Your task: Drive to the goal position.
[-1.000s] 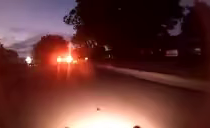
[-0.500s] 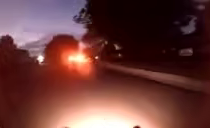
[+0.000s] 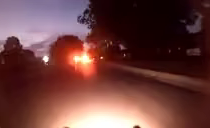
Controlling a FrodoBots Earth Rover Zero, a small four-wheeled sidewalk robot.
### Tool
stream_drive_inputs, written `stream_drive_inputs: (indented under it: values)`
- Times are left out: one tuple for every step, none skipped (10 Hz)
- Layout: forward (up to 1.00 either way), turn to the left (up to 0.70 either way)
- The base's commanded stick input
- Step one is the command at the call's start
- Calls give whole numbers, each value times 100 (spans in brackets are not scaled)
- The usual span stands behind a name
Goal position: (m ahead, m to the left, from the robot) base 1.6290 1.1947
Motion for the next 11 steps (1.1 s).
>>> stream_drive_inputs:
  values:
    - [70,2]
    - [70,0]
    - [70,0]
    - [70,0]
    - [70,0]
    - [70,0]
    - [70,0]
    - [70,0]
    - [70,0]
    - [70,0]
    - [70,0]
